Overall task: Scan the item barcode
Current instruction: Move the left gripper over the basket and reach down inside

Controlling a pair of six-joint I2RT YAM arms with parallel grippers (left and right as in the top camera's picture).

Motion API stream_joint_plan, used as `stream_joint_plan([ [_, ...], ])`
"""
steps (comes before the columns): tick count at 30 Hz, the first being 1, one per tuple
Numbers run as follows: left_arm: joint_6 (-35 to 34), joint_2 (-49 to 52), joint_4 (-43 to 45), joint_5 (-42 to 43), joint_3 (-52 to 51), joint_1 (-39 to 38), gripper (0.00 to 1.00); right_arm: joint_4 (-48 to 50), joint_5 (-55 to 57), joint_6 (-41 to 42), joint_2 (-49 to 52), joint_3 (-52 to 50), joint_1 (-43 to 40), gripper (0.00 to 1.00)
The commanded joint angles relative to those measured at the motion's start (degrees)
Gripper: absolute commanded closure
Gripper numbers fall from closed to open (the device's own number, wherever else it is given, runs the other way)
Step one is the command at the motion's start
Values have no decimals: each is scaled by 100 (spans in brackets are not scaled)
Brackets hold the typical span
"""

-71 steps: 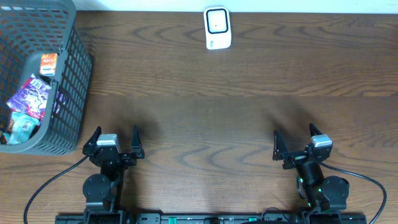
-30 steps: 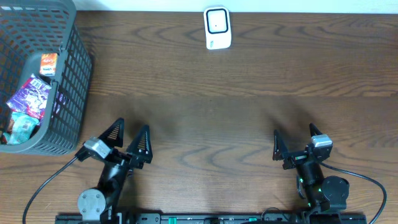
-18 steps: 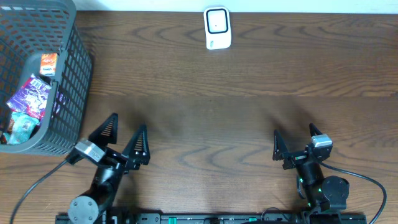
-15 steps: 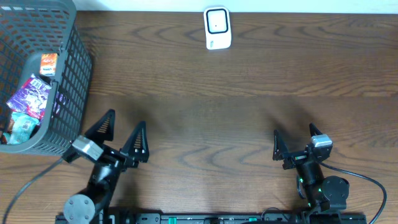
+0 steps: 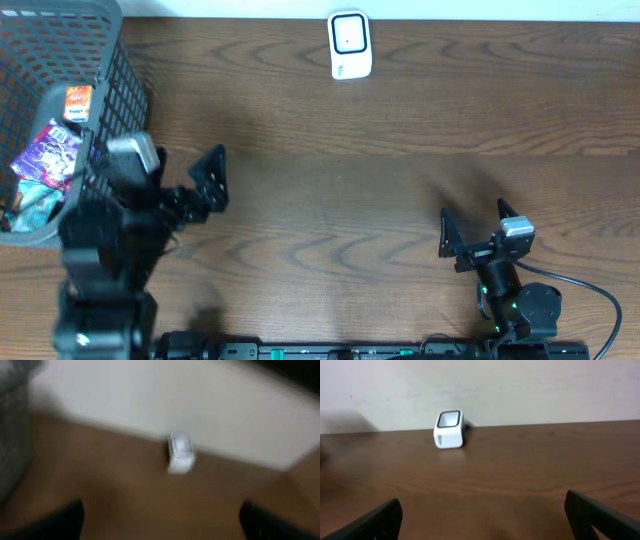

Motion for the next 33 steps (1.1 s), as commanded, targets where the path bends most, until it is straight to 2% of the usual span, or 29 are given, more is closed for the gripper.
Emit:
stream_joint_plan([
  [1, 1180, 778, -892, -560, 1274, 24, 2, -4, 4, -76, -33, -24, -28, 1],
  [4, 1547, 1510, -1733, -575, 2282, 31, 2, -4, 7, -74, -33, -24, -28, 1],
  [7, 1539, 2153, -2264, -772, 3110, 192, 2, -4, 4, -74, -33, -24, -28, 1],
  [13, 1513, 3178, -2809, -721, 4225, 1198, 2, -4, 7, -76, -33, -24, -28, 1],
  [18, 1493, 3641, -2741, -555, 4323, 2013, 2, -4, 4, -76, -33, -24, -28, 1],
  [24, 1447, 3788, -2481, -625, 4325, 2328, 2, -4, 7, -74, -33, -24, -28, 1],
  [28, 697, 3849, -2212, -616, 4562, 2743, 2, -4, 4, -74, -33, -24, -28, 1],
  [33, 586, 4240, -2426, -619, 5202, 3300, 2, -4, 7, -74, -33, -24, -28, 1],
])
